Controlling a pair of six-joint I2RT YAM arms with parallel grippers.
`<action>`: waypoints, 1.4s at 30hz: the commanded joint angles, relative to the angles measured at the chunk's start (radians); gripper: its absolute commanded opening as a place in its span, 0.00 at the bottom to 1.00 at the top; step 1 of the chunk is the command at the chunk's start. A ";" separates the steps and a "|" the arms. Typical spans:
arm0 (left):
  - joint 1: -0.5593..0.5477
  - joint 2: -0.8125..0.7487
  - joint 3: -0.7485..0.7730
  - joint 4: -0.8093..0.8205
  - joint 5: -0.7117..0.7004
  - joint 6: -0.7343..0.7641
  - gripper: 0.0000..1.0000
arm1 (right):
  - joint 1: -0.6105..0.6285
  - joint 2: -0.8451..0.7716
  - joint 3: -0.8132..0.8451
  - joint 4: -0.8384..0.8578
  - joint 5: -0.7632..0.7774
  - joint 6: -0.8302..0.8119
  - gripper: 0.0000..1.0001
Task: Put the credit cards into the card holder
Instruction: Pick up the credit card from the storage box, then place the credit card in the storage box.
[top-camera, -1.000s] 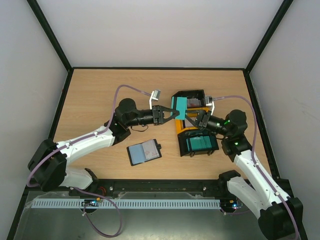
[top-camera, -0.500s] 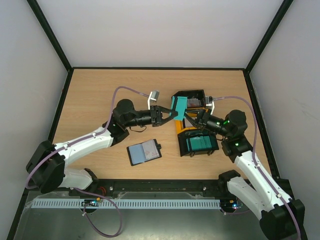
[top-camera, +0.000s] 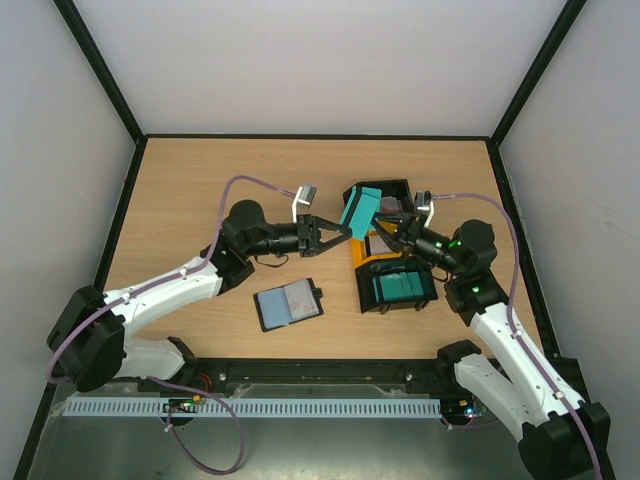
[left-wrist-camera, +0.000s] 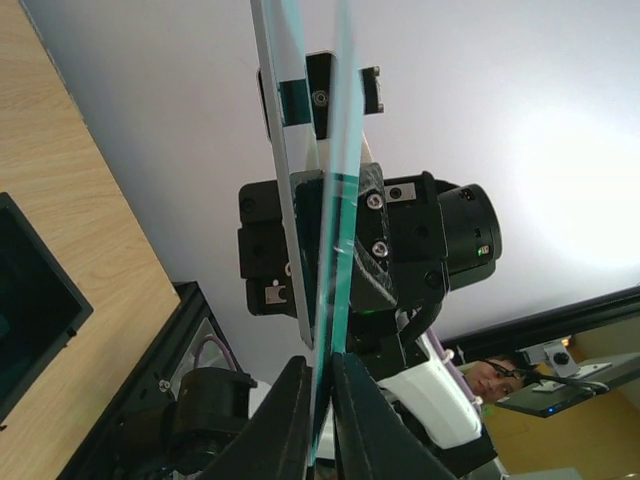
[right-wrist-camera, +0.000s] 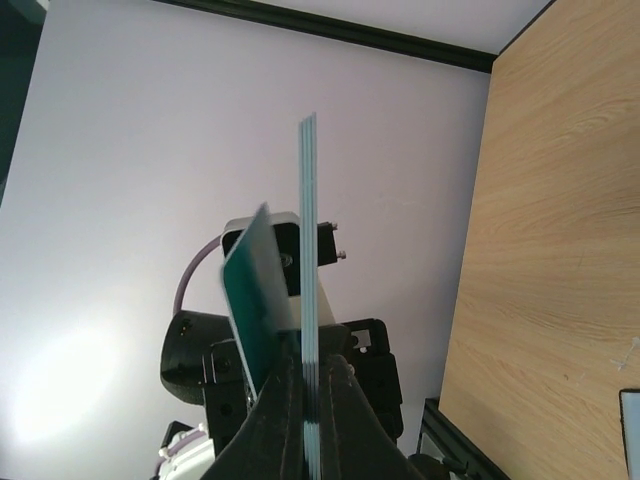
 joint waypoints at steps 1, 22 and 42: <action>0.011 -0.040 -0.030 -0.017 0.009 0.019 0.06 | -0.008 -0.017 0.049 -0.025 0.015 -0.026 0.02; 0.031 -0.189 -0.091 -0.288 -0.067 0.247 0.03 | -0.008 0.006 0.120 -0.512 0.170 -0.400 0.02; 0.051 -0.226 -0.147 -0.514 -0.211 0.415 0.03 | 0.142 0.144 0.142 -1.087 0.532 -0.694 0.02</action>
